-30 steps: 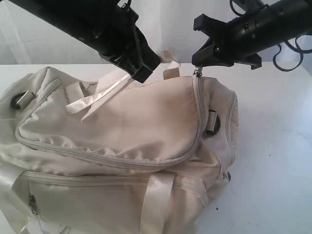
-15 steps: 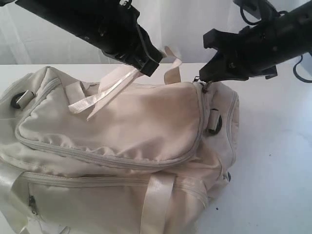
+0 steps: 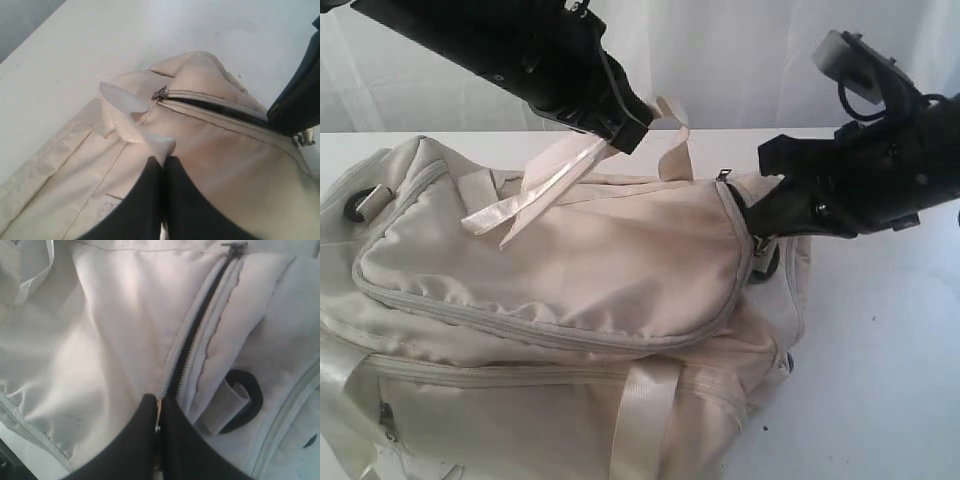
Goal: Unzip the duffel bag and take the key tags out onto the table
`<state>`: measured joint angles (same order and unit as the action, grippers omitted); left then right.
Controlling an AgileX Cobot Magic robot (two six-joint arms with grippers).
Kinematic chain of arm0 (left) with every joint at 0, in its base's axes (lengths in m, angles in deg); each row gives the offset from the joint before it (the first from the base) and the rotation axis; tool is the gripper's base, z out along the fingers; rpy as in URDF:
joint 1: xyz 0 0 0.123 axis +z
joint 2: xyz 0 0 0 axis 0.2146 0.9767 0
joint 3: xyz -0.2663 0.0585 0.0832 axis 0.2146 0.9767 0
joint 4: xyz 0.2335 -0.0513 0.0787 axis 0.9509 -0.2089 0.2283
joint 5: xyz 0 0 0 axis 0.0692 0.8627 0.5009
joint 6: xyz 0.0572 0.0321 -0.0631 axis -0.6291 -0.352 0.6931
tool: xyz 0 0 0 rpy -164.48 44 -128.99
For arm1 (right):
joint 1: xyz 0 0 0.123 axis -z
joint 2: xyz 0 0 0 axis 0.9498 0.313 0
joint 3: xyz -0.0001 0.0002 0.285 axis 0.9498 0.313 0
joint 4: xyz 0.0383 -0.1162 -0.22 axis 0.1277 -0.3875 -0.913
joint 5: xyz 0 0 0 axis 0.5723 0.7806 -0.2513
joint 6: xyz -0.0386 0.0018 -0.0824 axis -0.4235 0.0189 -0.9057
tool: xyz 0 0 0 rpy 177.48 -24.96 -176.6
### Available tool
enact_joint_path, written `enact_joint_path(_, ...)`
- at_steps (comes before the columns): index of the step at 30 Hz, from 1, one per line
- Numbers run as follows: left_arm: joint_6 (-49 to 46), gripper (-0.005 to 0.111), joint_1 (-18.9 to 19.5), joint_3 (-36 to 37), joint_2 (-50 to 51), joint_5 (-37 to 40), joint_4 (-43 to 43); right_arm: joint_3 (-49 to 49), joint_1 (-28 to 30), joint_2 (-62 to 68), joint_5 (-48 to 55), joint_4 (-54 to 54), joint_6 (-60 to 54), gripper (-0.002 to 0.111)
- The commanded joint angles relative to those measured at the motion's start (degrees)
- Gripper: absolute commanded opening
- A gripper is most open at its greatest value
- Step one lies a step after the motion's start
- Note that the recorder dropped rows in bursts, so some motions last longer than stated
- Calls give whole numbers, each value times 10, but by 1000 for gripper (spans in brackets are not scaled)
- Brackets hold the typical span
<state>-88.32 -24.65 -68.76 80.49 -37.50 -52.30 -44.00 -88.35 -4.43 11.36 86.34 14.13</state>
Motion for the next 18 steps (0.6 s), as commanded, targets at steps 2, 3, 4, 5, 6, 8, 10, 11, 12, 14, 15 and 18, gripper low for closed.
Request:
enact_joint_path(2, 10, 0, -1, 4, -3, 6, -7, 53, -1, -25, 7, 24, -32, 0)
enact_joint_path(3, 10, 0, -1, 4, -3, 7, -7, 64, -1, -27, 8, 38, -42, 0)
enact_joint_path(4, 10, 0, -1, 4, -3, 8, -7, 72, -2, -30, 8, 51, -52, 0)
enact_joint_path(5, 10, 0, -1, 4, -3, 11, -7, 81, -6, -34, 9, 65, -65, 0)
enact_joint_path(6, 10, 0, -1, 4, -3, 14, -7, 89, -11, -36, 9, 77, -74, 0)
enact_joint_path(8, 10, 0, -1, 4, -3, 20, -5, 101, -23, -39, 9, 91, -85, 0)
enact_joint_path(10, 10, 0, -1, 4, -3, 26, 3, 108, -37, -40, 8, 100, -86, 0)
enact_joint_path(11, 10, 0, -1, 4, -3, 29, 10, 113, -45, -41, 6, 102, -89, 0)
enact_joint_path(12, 11, 0, -1, 4, -3, 32, 19, 116, -53, -41, 5, 102, -88, 0)
enact_joint_path(14, 29, 0, 3, 0, -4, 40, 34, 120, -67, -41, 0, 104, -88, 0)
enact_joint_path(15, 36, 0, 4, -4, -4, 43, 39, 120, -75, -41, 0, 105, -88, 0)
enact_joint_path(18, 59, 0, 11, -19, -4, 58, 69, 120, -97, -41, -4, 116, -88, 0)
